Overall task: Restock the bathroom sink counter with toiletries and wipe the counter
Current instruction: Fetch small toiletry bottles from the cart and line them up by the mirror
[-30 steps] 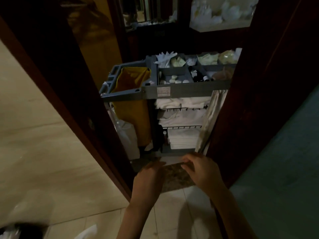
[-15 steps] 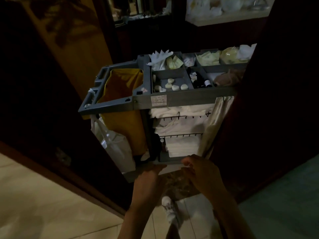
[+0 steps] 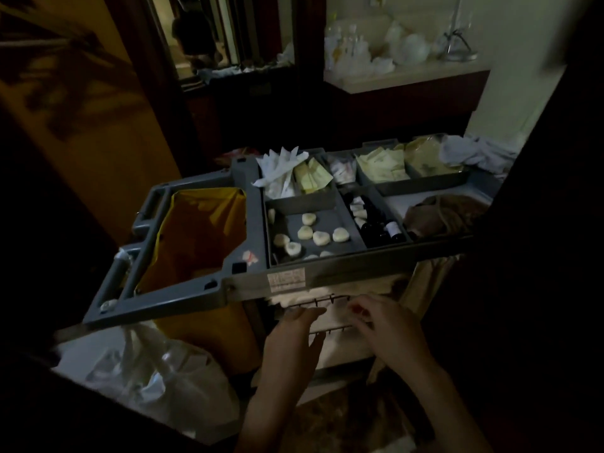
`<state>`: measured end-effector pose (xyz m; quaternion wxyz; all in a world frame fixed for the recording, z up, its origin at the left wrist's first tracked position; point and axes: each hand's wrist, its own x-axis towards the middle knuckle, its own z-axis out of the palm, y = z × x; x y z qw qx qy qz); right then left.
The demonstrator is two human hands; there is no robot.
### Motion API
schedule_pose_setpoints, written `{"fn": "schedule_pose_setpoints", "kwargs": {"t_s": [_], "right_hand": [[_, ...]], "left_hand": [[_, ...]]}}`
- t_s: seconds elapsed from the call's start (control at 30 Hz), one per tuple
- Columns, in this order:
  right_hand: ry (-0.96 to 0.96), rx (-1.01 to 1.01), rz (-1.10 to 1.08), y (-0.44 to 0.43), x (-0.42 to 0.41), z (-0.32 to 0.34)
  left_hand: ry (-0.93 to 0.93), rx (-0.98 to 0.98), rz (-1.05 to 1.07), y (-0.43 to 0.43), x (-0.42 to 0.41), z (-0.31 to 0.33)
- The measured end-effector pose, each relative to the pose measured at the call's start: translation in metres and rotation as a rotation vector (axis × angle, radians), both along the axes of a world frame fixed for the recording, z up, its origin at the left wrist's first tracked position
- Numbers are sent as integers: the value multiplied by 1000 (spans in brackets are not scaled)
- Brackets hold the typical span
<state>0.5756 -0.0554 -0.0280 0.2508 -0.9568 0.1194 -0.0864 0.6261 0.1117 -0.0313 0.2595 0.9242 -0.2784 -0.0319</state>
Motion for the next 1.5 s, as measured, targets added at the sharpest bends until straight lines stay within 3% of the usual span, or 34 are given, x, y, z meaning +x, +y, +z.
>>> {"fn": "schedule_pose_setpoints", "kwargs": {"t_s": [0.47,0.93,1.37,1.5], "right_hand": [[61,79,-119,-53,76,-19],[-48,11,-212,-124,144,-5],[-112,17,-37,-179,255,-22],[-11,20,47,-188,287,-35]], "left_hand": [[46,-74,-155,-66,109,-18],[46,-71,-170,-123,170,-8],[18,-28,-14,-167,242,1],[12,-29,30,-171,253,-12]]}}
